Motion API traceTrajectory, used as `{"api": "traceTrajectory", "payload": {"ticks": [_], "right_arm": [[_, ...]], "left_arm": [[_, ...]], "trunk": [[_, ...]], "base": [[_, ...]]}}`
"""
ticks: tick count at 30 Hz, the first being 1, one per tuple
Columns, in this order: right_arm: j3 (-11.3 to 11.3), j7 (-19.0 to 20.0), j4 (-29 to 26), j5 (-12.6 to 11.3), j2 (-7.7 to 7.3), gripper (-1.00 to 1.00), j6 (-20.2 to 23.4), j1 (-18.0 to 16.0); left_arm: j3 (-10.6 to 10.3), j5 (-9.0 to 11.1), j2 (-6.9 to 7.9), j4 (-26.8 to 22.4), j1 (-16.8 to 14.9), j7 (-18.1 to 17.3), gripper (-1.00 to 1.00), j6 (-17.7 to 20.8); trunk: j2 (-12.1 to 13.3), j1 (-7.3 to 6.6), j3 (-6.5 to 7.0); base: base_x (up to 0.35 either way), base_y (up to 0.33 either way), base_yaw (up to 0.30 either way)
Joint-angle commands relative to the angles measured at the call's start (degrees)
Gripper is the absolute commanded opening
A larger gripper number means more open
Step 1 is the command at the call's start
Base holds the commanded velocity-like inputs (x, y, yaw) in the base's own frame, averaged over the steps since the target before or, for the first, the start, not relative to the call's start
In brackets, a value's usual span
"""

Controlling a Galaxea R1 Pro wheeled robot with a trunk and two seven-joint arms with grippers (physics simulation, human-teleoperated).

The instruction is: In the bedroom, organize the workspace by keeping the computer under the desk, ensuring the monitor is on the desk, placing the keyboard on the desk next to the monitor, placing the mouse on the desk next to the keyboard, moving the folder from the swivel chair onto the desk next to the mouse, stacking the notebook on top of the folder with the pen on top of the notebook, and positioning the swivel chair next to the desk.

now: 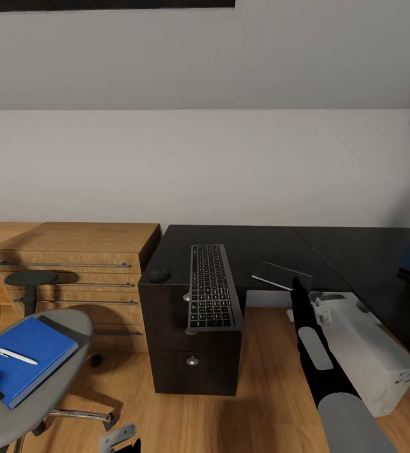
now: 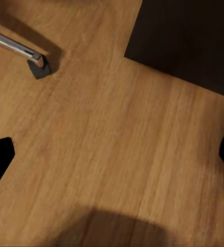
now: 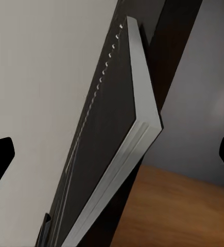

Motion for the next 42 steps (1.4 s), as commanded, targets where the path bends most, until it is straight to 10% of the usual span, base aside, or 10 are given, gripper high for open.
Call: {"api": "traceTrajectory", "payload": {"ticks": [1,42], "right_arm": [[-0.1,0.4,0.0,-0.6,0.05,1.0,-0.1,0.0],[-0.2,0.8,1.3,-0.6,0.12,1.0,-0.1,0.1]], "left_arm": [[-0.4,0.6,0.1,0.1,-0.1,0.4,1.0,-0.5],[-0.2,0.6,-0.22,5.4,-0.1,0.4,1.0,-0.5]], "trunk": [[0.0,-0.01,-0.06],[0.0,-0.01,-0.06]], "base": [[-0.02,0.0,0.0],[-0.282,-0.052,0.0]]}}
